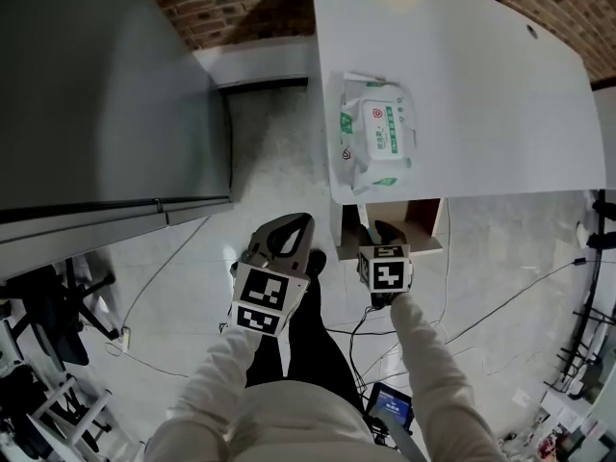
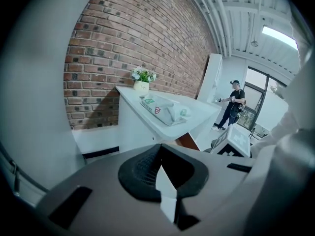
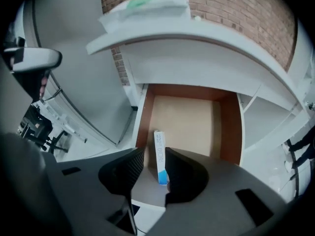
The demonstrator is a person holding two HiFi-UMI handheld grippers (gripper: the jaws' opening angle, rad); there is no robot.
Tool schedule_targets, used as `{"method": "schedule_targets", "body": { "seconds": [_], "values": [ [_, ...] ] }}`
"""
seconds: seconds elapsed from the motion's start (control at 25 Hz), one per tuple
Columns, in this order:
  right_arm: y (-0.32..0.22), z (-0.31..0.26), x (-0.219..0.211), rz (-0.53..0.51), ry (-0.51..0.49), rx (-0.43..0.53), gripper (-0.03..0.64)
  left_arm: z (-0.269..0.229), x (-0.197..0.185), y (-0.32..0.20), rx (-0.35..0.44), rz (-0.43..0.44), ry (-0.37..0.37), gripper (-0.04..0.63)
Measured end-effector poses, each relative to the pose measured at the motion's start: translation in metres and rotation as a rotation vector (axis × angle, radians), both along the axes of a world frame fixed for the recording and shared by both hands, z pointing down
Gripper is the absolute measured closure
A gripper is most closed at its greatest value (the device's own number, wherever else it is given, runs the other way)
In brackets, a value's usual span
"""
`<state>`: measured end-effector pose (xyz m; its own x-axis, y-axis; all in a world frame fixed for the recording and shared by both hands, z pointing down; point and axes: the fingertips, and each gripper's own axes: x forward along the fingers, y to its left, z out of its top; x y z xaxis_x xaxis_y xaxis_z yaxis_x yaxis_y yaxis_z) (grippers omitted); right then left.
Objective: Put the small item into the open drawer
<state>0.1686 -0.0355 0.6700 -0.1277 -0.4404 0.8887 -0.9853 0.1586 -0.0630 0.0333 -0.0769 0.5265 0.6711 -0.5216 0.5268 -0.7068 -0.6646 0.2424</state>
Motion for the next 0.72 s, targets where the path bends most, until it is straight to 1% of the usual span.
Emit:
{"method": "schedule_targets", "body": {
  "seconds": [0.12,0.44,0.56,0.72],
  "values": [
    [0.003,-0.026,0.0,0.031,-0.017,0.052,0.475,-0.001,0.001,0.001,0.002,0.021,-0.012,0.578],
    [0.007,-0.093,0.001,0.16,-0.099,0.208,0.487,-0.012,0.014,0.0,0.027,0.093,-0.02,0.578],
    [0.01,-0.122,-0.004,0.184,-0.121,0.272,0.51,-0.018,0.02,0.001,0.039,0.125,-0.022,0.578],
    [0.014,-0.159,-0.007,0.233,-0.151,0.355,0.521,-0.027,0.028,0.003,0.052,0.162,-0.021,0.578]
  ]
}}
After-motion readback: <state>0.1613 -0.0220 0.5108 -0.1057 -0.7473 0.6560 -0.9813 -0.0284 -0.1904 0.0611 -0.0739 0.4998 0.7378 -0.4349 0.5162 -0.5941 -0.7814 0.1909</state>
